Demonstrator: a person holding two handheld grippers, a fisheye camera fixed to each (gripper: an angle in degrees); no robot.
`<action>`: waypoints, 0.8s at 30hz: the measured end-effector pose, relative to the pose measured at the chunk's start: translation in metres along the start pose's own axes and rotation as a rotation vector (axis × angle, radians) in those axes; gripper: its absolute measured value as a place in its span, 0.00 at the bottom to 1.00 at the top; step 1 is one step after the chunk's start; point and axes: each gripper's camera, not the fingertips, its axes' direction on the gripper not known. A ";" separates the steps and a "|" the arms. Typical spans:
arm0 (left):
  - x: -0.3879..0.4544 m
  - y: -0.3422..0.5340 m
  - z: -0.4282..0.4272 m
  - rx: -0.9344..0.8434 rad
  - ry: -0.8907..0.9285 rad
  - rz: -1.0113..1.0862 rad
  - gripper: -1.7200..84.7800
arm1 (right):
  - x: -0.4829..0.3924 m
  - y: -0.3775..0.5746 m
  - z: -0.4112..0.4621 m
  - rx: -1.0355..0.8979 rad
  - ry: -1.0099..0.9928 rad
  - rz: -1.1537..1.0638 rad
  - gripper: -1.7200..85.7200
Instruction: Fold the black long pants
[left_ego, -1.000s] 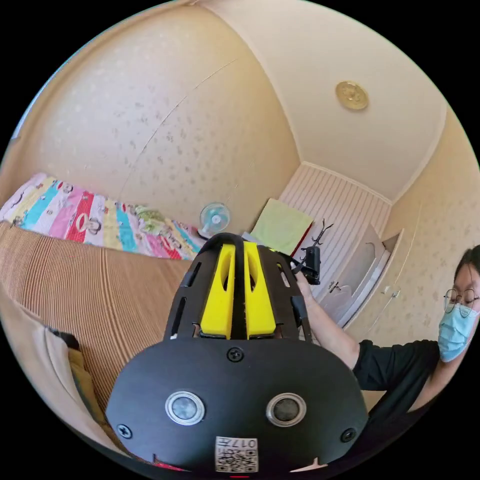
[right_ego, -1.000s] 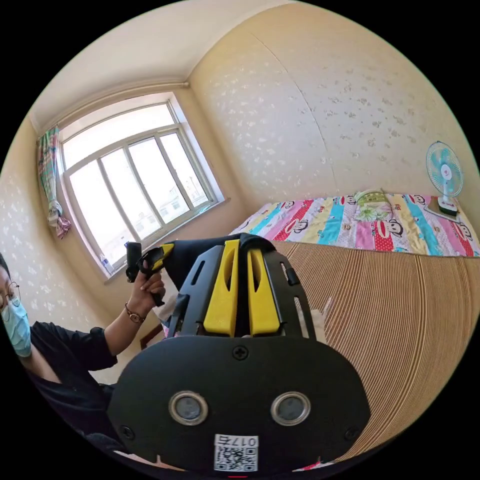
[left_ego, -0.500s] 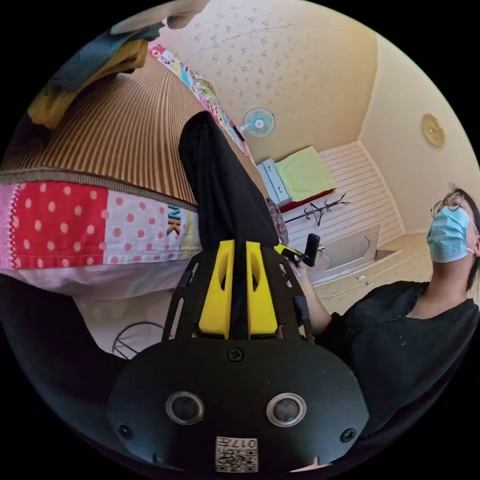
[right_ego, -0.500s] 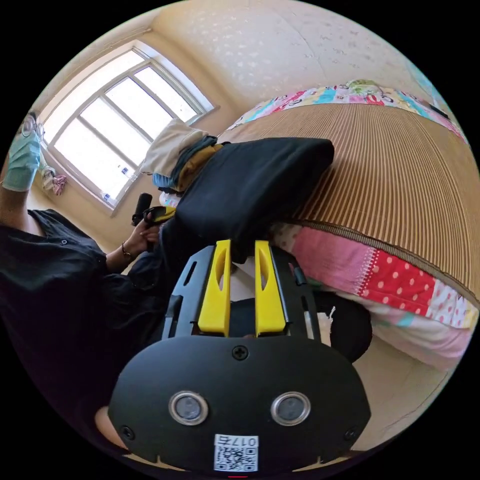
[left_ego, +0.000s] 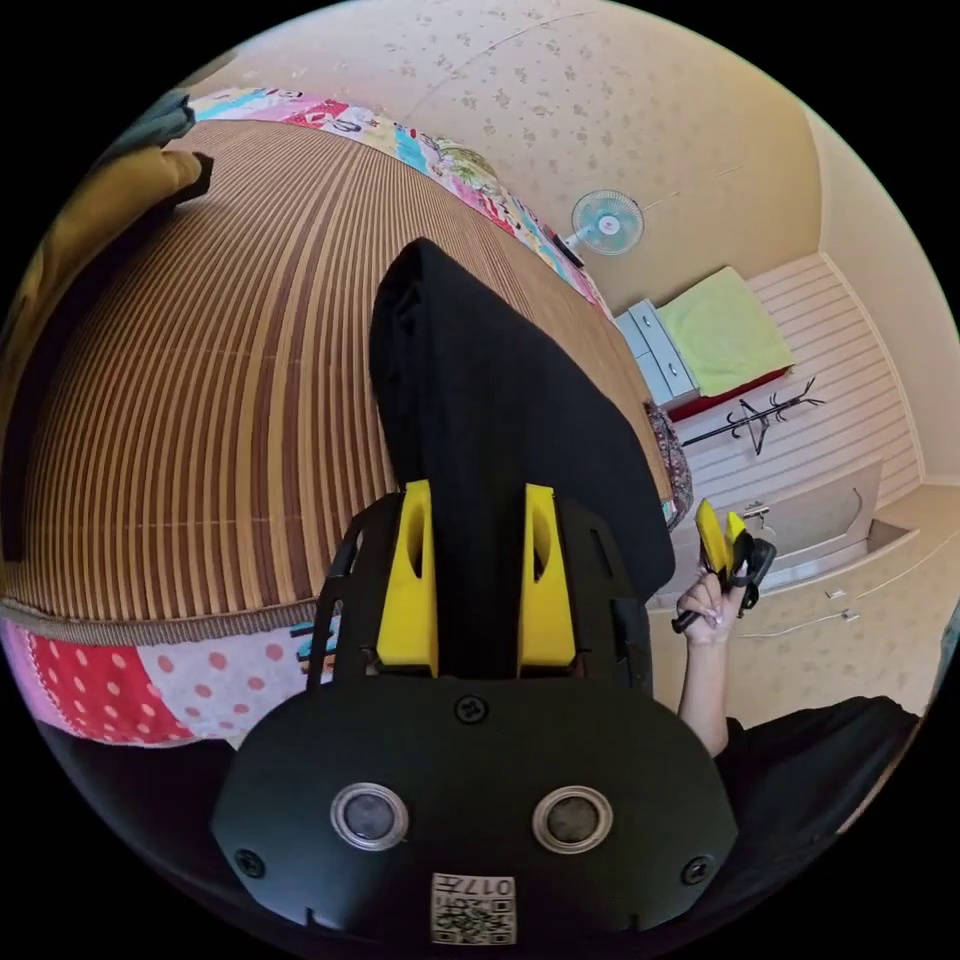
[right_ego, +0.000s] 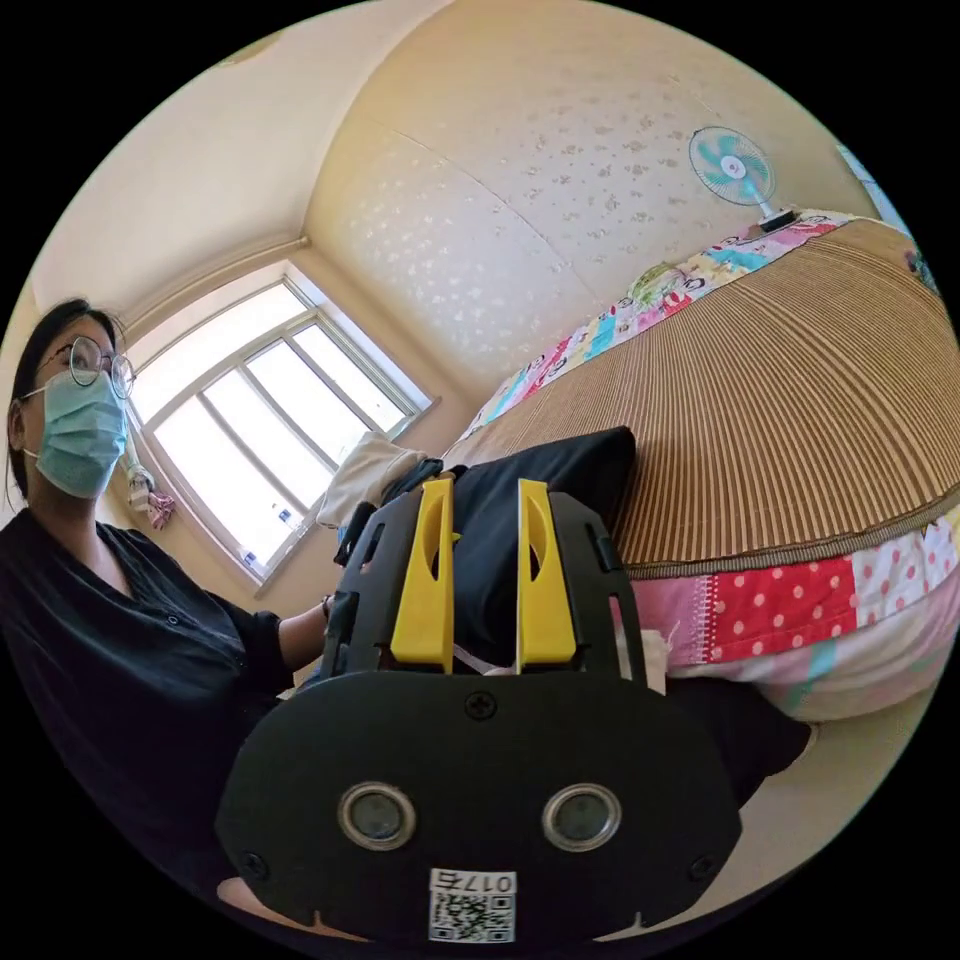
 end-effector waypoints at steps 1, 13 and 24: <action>0.013 -0.009 0.014 -0.010 -0.006 0.021 0.15 | 0.008 0.007 -0.013 0.029 -0.006 0.021 0.13; 0.251 -0.113 0.293 -0.121 0.176 0.230 0.14 | 0.054 0.055 -0.145 0.225 0.202 0.224 0.11; 0.236 -0.111 0.261 -0.140 0.319 0.318 0.18 | 0.042 -0.006 -0.039 -0.101 0.554 0.129 0.16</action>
